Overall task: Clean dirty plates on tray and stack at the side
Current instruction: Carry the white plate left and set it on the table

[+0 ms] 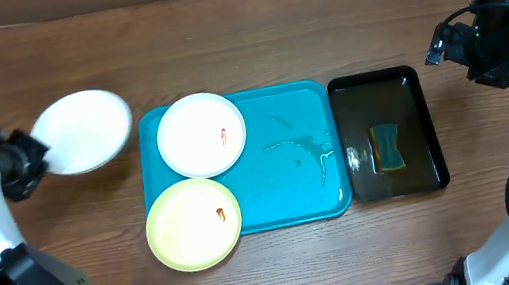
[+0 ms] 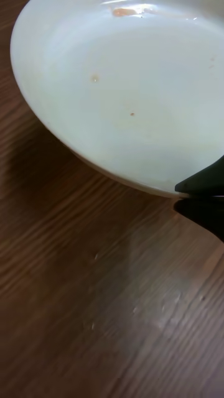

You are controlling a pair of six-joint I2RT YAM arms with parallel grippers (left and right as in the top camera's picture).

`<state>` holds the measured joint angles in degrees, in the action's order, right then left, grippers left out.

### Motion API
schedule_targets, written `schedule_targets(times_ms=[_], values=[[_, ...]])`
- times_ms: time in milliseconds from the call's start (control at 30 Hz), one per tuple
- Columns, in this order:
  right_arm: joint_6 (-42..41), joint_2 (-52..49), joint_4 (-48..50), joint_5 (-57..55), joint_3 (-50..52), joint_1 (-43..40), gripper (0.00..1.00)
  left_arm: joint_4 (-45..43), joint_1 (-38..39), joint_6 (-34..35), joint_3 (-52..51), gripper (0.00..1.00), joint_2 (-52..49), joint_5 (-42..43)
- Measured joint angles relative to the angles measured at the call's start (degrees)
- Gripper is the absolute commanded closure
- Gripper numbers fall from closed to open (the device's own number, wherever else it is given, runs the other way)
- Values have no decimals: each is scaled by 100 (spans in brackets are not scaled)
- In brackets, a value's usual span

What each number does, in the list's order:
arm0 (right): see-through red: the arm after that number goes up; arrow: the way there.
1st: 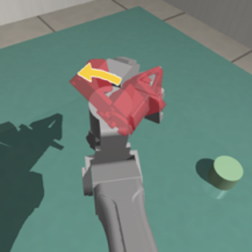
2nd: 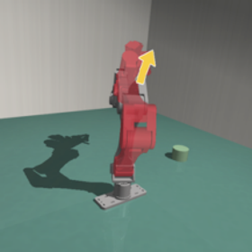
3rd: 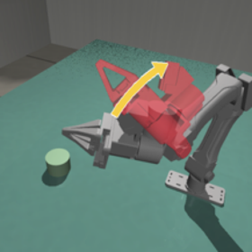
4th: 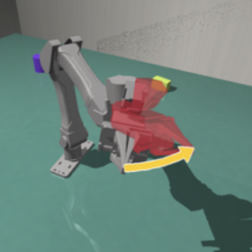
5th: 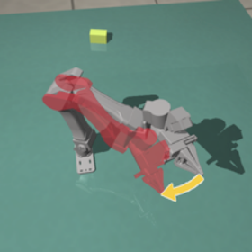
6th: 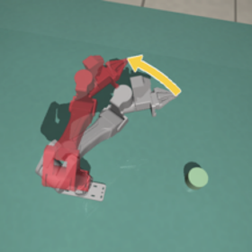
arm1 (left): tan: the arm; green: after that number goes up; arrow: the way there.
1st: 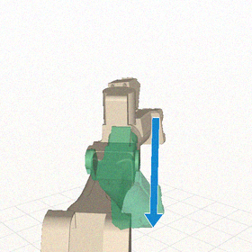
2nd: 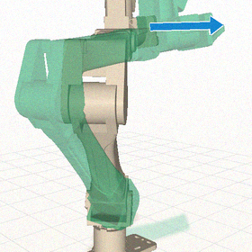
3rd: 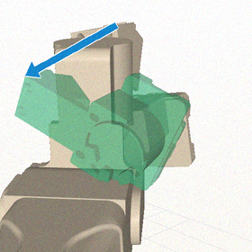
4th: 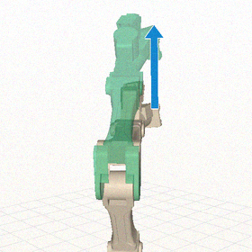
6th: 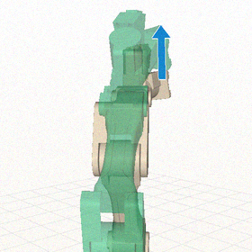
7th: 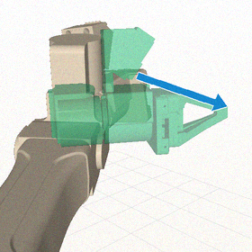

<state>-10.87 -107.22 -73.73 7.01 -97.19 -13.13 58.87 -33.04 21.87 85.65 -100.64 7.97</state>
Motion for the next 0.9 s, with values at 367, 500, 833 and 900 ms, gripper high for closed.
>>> schedule_targets(times_ms=[367, 500, 833, 900], values=[[0, 0, -2, 0, 0, 0, 0, -1388, -70, 7, -940, 96, 2, -682], [-2, 0, 0, 0, 0, 0, 0, -2002, -70, 26, -1499, 96, 2, -739], [0, 0, 0, 0, 0, 0, 0, -2465, 177, 68, -1967, 78, 0, -660], [-2, 0, 0, 0, 0, 0, 0, -2461, 267, 52, -1967, 51, 0, -638]])
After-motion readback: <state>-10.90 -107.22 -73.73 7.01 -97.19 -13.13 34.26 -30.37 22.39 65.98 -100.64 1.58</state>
